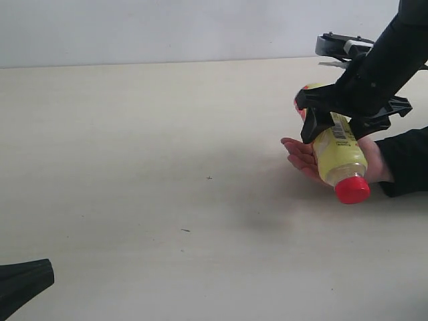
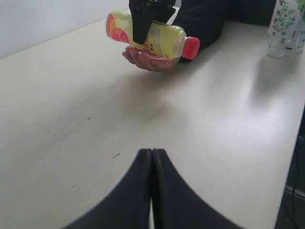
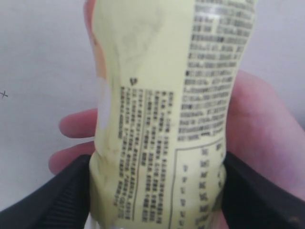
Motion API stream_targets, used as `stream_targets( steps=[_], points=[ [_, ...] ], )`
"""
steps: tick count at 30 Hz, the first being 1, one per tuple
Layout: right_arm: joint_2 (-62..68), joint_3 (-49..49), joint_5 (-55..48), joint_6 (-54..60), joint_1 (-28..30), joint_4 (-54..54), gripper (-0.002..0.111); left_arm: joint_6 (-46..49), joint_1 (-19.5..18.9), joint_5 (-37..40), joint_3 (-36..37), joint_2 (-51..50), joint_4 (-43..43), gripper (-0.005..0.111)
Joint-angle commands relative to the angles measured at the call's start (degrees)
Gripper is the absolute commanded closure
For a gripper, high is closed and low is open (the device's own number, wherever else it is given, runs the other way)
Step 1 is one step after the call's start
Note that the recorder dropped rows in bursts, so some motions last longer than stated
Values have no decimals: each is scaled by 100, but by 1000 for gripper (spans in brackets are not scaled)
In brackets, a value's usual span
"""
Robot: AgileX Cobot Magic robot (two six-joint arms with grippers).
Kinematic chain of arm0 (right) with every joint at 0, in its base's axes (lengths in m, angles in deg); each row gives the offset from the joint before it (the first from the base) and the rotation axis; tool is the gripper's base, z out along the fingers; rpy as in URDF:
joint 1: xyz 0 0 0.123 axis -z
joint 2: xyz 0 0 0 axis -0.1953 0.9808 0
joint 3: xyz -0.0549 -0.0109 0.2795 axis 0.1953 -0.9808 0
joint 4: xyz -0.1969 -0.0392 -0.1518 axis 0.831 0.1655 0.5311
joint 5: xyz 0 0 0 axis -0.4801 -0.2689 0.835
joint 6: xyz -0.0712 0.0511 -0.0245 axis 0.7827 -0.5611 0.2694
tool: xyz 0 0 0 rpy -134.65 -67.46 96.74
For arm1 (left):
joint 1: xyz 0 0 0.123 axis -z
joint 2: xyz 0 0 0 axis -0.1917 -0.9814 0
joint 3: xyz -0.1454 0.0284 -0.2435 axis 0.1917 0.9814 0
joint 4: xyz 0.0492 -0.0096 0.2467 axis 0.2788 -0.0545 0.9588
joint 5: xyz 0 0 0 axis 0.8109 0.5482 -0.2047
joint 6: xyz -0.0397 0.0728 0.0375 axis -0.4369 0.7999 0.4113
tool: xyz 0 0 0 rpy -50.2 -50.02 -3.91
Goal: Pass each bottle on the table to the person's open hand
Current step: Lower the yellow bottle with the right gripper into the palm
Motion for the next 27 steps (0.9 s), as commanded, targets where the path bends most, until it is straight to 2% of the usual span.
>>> stream_targets(
  steps=[1,8,18,27],
  points=[
    [-10,-2,-19,49,4,-25,105,0,-5,-63,19,24,-6,107],
    [-10,-2,-19,49,4,-25,87,0,-5,-63,19,24,-6,107],
    [-10,-2,-30,76,4,-25,49,0,-5,-63,19,24,-6,107],
    [-10,-2,-40,146,4,-25,38,0,-5,-63,19,24,-6,107]
  ],
)
